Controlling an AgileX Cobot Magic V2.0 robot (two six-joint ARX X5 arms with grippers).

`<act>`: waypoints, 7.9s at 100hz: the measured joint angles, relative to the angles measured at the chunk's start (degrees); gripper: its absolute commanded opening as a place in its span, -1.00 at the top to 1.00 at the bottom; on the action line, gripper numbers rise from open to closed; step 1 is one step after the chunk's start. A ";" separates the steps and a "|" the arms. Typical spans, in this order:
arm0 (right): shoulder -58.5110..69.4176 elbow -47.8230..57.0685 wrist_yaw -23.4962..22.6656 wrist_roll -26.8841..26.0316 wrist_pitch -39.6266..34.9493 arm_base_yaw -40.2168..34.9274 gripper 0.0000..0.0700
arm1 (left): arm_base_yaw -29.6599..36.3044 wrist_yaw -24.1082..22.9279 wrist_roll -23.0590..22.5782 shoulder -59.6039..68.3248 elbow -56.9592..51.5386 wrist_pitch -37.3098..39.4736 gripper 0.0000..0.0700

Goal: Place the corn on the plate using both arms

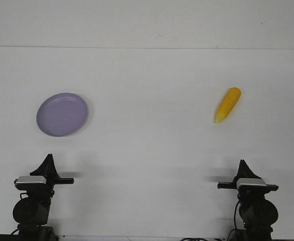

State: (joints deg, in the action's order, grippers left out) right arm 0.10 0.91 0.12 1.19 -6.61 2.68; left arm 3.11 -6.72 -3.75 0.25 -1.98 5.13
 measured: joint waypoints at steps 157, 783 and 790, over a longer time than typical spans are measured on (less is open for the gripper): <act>0.00 0.00 0.00 0.00 0.00 0.00 0.95 | -1.64 -4.37 13.60 30.12 -39.71 -21.86 -0.24; 116.74 91.54 0.07 -20.59 -25.83 1.68 0.49 | 28.41 -2.32 23.12 14.21 -34.82 -38.97 -0.31; 116.74 91.56 -0.07 -20.61 -25.99 1.70 0.49 | 28.41 -2.32 23.12 14.21 -34.82 -38.97 -0.31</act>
State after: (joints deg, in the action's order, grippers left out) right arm 116.84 92.47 0.05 -19.42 -32.60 4.38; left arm 31.53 -9.04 19.38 14.46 -36.80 -33.85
